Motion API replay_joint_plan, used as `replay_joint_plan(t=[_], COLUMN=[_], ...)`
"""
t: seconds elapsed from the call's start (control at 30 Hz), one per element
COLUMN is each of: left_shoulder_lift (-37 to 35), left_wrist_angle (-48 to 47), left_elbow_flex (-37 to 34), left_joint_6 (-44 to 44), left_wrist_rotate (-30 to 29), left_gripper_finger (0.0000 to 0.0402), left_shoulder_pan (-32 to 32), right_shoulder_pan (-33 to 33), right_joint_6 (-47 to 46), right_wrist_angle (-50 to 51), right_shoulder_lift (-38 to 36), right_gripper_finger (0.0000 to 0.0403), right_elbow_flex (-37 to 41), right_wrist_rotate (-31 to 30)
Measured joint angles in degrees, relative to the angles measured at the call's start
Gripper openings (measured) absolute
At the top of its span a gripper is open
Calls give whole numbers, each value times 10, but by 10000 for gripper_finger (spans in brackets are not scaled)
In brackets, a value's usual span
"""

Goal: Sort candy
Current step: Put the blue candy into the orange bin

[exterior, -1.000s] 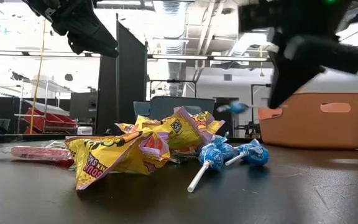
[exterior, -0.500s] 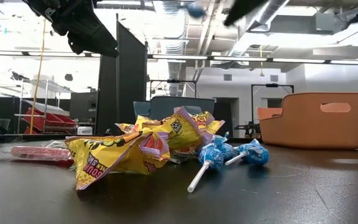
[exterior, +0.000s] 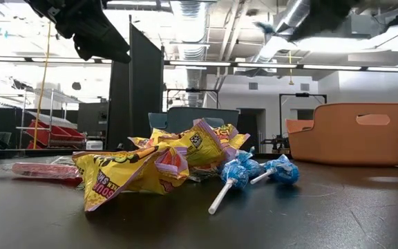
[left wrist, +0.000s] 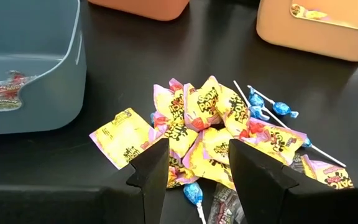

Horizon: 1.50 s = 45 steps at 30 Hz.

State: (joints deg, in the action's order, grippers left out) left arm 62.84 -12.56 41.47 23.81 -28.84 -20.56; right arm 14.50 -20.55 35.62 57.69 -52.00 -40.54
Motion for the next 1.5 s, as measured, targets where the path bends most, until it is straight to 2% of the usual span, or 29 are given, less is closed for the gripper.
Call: replay_joint_plan(t=[0.2,0.4,0.7,0.93,1.23,1.5], left_shoulder_lift=[0,0,0,0,0,0], left_wrist_angle=[0,0,0,1,0,0], left_elbow_flex=[0,0,0,0,0,0], left_joint_6=[0,0,0,3,3,4], left_wrist_rotate=[0,-3,-3,-6,-6,-6], left_gripper_finger=[160,160,160,160,160,160], left_shoulder_pan=[0,0,0,0,0,0], right_shoulder_pan=[-51,-95,-132,-151,-153,-190], right_joint_6=[-199,-304,-317,-317,-319,-323], right_wrist_angle=[171,274,292,313,315,316], right_shoulder_lift=[-140,-182,-144,-110,-107,-107], right_gripper_finger=[0,0,0,0,0,8], right_elbow_flex=[64,81,83,83,83,83], right_wrist_rotate=[-41,-44,-1,4,4,16])
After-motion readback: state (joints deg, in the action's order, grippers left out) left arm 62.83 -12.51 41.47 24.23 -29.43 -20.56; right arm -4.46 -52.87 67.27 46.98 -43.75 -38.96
